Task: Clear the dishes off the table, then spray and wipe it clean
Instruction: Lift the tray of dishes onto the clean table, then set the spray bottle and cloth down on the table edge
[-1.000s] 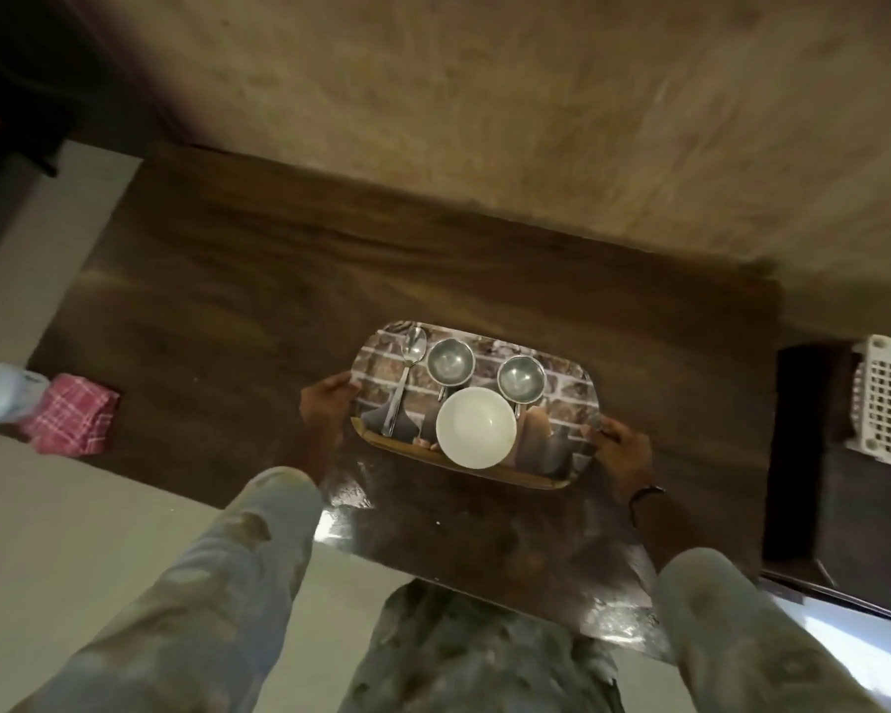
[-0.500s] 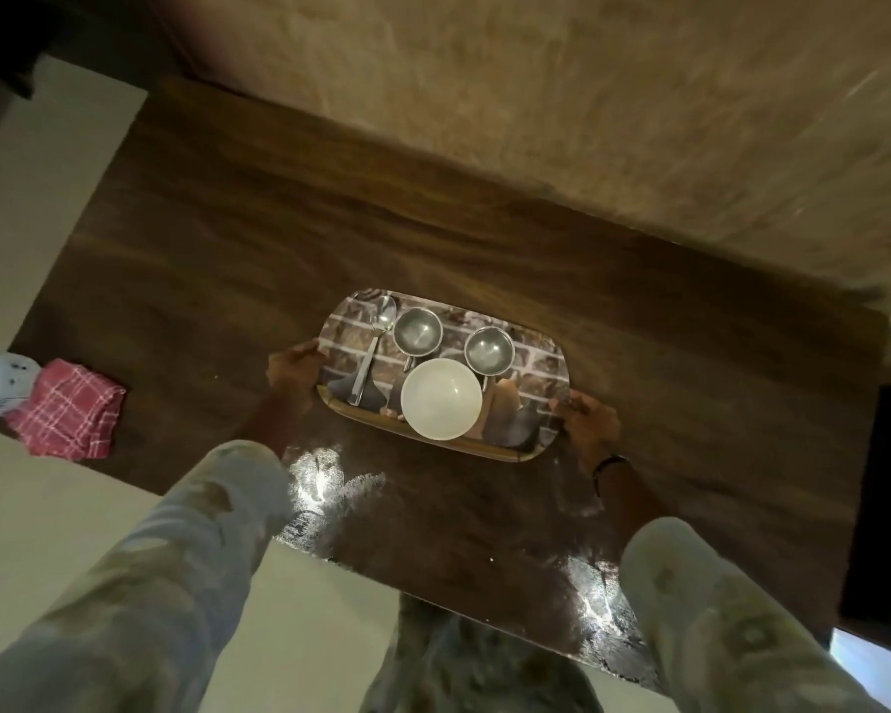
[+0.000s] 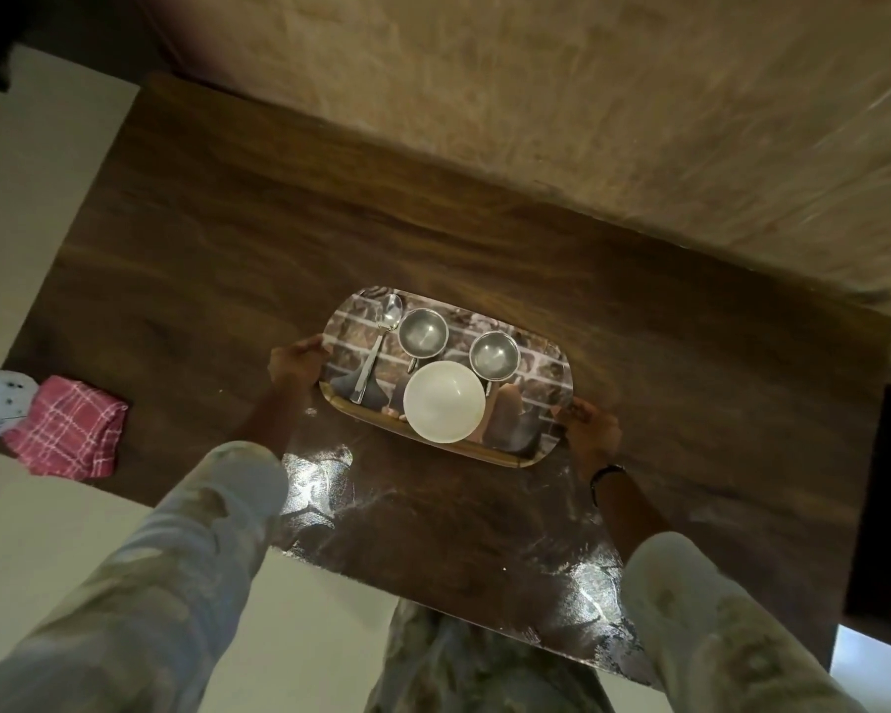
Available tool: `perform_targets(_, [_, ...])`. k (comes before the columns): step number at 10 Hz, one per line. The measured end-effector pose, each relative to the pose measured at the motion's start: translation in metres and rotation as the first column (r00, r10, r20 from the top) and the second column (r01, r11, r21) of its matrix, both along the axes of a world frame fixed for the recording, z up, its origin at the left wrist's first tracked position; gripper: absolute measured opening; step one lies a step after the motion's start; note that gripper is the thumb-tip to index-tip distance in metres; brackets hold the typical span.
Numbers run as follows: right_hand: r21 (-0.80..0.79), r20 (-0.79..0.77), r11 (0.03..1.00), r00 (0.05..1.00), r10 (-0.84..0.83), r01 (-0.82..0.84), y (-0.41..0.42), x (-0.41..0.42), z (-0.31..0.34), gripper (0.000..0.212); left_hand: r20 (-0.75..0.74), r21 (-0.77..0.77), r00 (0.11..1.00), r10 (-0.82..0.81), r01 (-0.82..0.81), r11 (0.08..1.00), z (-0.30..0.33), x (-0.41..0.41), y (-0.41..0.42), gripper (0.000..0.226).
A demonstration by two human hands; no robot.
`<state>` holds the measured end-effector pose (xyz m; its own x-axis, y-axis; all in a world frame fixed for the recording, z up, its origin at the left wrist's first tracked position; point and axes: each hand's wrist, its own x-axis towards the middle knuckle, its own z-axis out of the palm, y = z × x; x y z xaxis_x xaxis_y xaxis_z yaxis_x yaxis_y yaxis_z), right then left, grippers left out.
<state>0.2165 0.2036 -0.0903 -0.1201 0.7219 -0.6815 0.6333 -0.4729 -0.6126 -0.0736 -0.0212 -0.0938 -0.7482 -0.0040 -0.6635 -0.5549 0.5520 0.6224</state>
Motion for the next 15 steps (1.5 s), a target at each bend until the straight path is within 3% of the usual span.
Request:
perform_targets(2, [0.073, 0.109, 0.995, 0.992, 0.058, -0.066, -0.005, -0.011, 0.01, 0.028, -0.004, -0.113, 0.98, -0.197, 0.196, 0.974, 0.012, -0.001, 0.0, 0.03])
perform_targets(3, [0.061, 0.192, 0.989, 0.973, 0.124, -0.138, -0.002, -0.014, 0.023, 0.027, -0.044, -0.282, 0.95, -0.308, 0.284, 0.916, 0.023, -0.001, 0.0, 0.031])
perform_targets(5, [0.11, 0.328, 0.868, 0.842, 0.428, -0.484, -0.021, 0.005, 0.052, 0.028, -0.215, -0.321, 0.851, -0.479, 0.401, 0.858, 0.059, 0.037, -0.033, 0.028])
perform_targets(6, [0.096, 0.34, 0.835, 0.806, 0.484, -0.542, -0.041, 0.027, 0.07, 0.032, -0.217, -0.314, 0.847, -0.486, 0.411, 0.856, 0.088, 0.061, -0.05, 0.031])
perform_targets(8, [0.148, 0.284, 0.833, 0.83, 0.481, -0.533, -0.081, 0.047, 0.1, 0.029, -0.276, -0.144, 0.896, -0.349, 0.32, 0.936, 0.128, 0.094, -0.088, 0.027])
perform_targets(9, [0.207, 0.199, 0.825, 0.848, 0.491, -0.526, -0.104, 0.045, 0.123, 0.025, -0.301, -0.093, 0.894, -0.333, 0.32, 0.943, 0.151, 0.107, -0.111, 0.024])
perform_targets(10, [0.17, 0.057, 0.87, 0.886, 0.46, -0.463, -0.121, 0.04, 0.133, 0.024, -0.299, -0.066, 0.88, -0.37, 0.367, 0.928, 0.168, 0.118, -0.135, 0.024])
perform_targets(12, [0.261, -0.099, 0.829, 0.84, 0.533, -0.495, -0.161, -0.006, 0.178, 0.014, -0.223, -0.05, 0.907, -0.356, 0.354, 0.934, 0.2, 0.129, -0.188, 0.03])
perform_targets(13, [0.214, -0.152, 0.822, 0.813, 0.562, -0.528, -0.18, -0.029, 0.196, 0.013, -0.248, -0.039, 0.904, -0.348, 0.35, 0.936, 0.212, 0.121, -0.221, 0.032])
perform_targets(14, [0.234, -0.157, 0.771, 0.76, 0.631, -0.592, -0.209, -0.069, 0.22, 0.013, -0.362, 0.012, 0.895, -0.262, 0.285, 0.958, 0.219, 0.1, -0.254, 0.032])
perform_targets(15, [0.255, -0.173, 0.751, 0.735, 0.655, -0.609, -0.237, -0.117, 0.231, 0.017, -0.46, -0.028, 0.841, -0.286, 0.308, 0.951, 0.235, 0.071, -0.281, 0.021])
